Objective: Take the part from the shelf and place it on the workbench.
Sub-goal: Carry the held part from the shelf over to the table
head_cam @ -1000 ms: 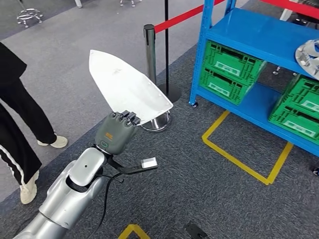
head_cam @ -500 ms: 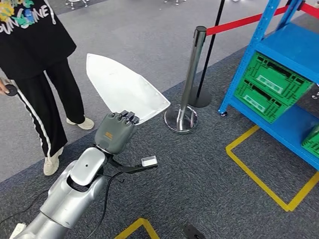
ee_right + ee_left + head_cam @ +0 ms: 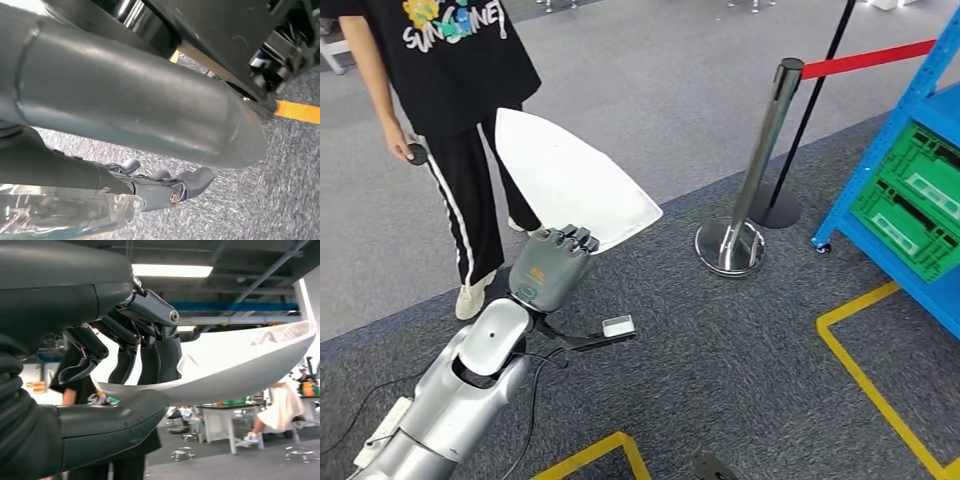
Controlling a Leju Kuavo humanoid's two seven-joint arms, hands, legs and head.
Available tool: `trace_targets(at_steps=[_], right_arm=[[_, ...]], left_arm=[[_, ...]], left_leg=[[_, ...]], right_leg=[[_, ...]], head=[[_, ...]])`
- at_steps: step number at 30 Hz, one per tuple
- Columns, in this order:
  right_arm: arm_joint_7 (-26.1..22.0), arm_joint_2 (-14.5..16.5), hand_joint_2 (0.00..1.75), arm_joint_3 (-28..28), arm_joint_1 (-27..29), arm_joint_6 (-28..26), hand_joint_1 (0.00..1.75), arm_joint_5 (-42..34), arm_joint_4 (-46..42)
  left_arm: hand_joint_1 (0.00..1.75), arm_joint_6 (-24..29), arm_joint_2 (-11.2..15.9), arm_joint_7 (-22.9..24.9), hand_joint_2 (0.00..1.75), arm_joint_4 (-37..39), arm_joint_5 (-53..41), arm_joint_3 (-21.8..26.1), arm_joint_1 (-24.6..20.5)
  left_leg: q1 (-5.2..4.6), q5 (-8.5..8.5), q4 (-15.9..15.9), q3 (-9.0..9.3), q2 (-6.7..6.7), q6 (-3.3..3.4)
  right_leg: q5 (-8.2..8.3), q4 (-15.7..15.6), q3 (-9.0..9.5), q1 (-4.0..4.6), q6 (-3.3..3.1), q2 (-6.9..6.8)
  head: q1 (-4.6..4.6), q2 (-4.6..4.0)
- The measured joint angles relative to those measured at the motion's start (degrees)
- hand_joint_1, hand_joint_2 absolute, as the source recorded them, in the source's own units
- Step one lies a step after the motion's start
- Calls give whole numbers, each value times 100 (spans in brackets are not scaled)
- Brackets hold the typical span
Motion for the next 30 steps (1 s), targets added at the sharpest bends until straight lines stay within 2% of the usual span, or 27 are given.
trace_targets(at_steps=[1,2,3,4,5,7,8,9,10,11,12,14,15,16,17,18,19,20,21,22,23,25,26,27,29,30], right_arm=[[-2,-7,0,-1,10,-2,0,-7,0],[-6,-11,0,-2,12,-2,0,-11,0],[-11,-15,0,-2,9,-2,0,-15,0],[-20,-19,0,-3,3,-2,0,-17,-1],[-31,-26,0,-4,1,-2,0,-17,-1],[-56,-45,0,-9,5,-2,0,-18,-2],[-66,-56,0,-18,8,-2,0,-19,-2],[-76,-62,0,-29,7,-2,0,-22,-2],[-87,-69,0,-45,2,2,0,-27,-4],[-101,-79,0,-66,-4,8,0,-37,-5],[-115,-90,0,-87,-7,14,0,-51,-7],[-138,-126,0,-139,13,35,0,-77,-9],[-144,-147,0,-166,31,44,0,-85,-9],[-148,-171,0,-194,47,53,0,-87,-9],[-150,-195,0,-220,58,56,0,-86,-9],[-150,-216,0,-245,61,58,0,-81,-9],[-148,-237,0,-267,60,59,0,-72,-9],[-144,-256,0,-286,58,60,0,-57,-9],[-139,-268,0,-304,59,60,0,-41,-8],[-130,-278,0,-316,57,58,0,-22,-8],[-119,-280,0,-326,56,57,0,1,-7],[-93,-272,0,-334,52,48,0,60,-7],[-81,-263,0,-335,51,36,0,94,-7],[-73,-249,0,-336,50,22,0,122,-8],[-54,-226,0,-336,62,0,0,162,-9],[-44,-219,0,-335,75,-4,0,176,-9]], left_arm=[[175,-20,-16,1,175,1,-2,-5,1],[175,-39,-29,5,175,1,-3,-9,0],[175,-58,-45,13,175,1,-3,-12,-4],[175,-78,-68,22,175,1,-3,-14,-14],[175,-97,-101,31,175,1,-3,-16,-31],[175,-143,-180,42,175,1,5,-22,-76],[175,-170,-213,48,175,2,11,-23,-93],[175,-199,-237,53,175,3,19,-23,-103],[175,-226,-261,57,175,4,26,-22,-108],[175,-251,-292,60,175,8,29,-21,-121],[175,-274,-340,63,175,17,31,-21,-146],[175,-322,-473,77,175,69,39,-29,-223],[175,-345,-538,87,175,111,51,-35,-256],[175,-366,-589,100,175,157,67,-40,-277],[175,-386,-631,117,175,202,84,-44,-288],[175,-400,-665,135,175,238,101,-46,-294],[175,-411,-696,154,175,271,116,-47,-304],[175,-417,-727,170,175,300,127,-47,-320],[175,-419,-751,182,175,325,137,-48,-343],[175,-416,-764,196,175,345,143,-49,-362],[175,-413,-765,211,175,358,145,-48,-369],[175,-405,-727,236,175,365,148,-35,-333],[175,-403,-692,243,175,350,150,-23,-293],[175,-400,-657,244,175,327,152,-11,-256],[175,-392,-591,245,175,273,155,8,-197],[175,-390,-561,245,175,253,155,13,-167]], left_leg=[[23,-55,220,-101,32,-23],[48,-5,245,-104,52,-41],[70,129,67,-2,83,-54],[84,303,-253,182,169,-62],[77,435,-610,388,335,-75],[46,541,-1086,644,572,-19],[22,524,-1162,675,599,25],[10,518,-1176,670,522,89],[9,520,-1183,672,452,132],[12,521,-1190,679,380,177],[21,527,-1196,685,307,222],[27,529,-1201,690,143,289],[20,528,-1200,692,55,307],[12,526,-1199,694,-37,317],[5,525,-1197,698,-125,322],[2,525,-1196,703,-211,324],[4,525,-1193,709,-292,321],[6,523,-1189,710,-371,311],[4,520,-1175,700,-446,291],[6,527,-1169,682,-508,263],[12,539,-1168,661,-569,227],[32,570,-1187,632,-663,160],[26,545,-1161,614,-604,131],[15,463,-1050,555,-476,105],[-10,158,-509,284,-133,60],[-6,0,-141,93,-39,42]], right_leg=[[-5,0,-1,1,-1,-94],[-10,1,-1,-1,3,-181],[-17,1,3,-4,13,-260],[-27,2,12,-5,31,-332],[-44,6,23,9,60,-398],[-82,18,48,44,135,-517],[-97,13,68,57,171,-580],[-109,2,96,52,204,-648],[-129,-3,110,34,240,-659],[-185,50,100,11,267,-570],[-289,208,35,-6,286,-423],[-615,895,-294,-12,288,-92],[-757,1295,-511,-1,281,-30],[-823,1589,-692,11,273,-5],[-778,1682,-786,22,260,6],[-622,1539,-766,30,243,25],[-401,1215,-650,31,228,80],[-197,817,-486,21,216,210],[-62,454,-321,-1,209,347],[4,217,-206,-15,205,460],[9,109,-147,-20,196,526],[20,78,-117,-11,156,444],[30,64,-107,-10,125,383],[39,45,-96,-10,90,314],[39,23,-81,4,32,156],[32,23,-79,14,13,66]], head=[[-1,0],[-1,0],[-2,0],[-3,0],[-4,0],[10,0],[22,0],[36,0],[46,0],[47,0],[56,0],[76,0],[84,0],[85,0],[85,0],[84,0],[85,0],[85,0],[83,0],[81,0],[79,0],[78,0],[71,0],[53,0],[24,0],[16,0]])
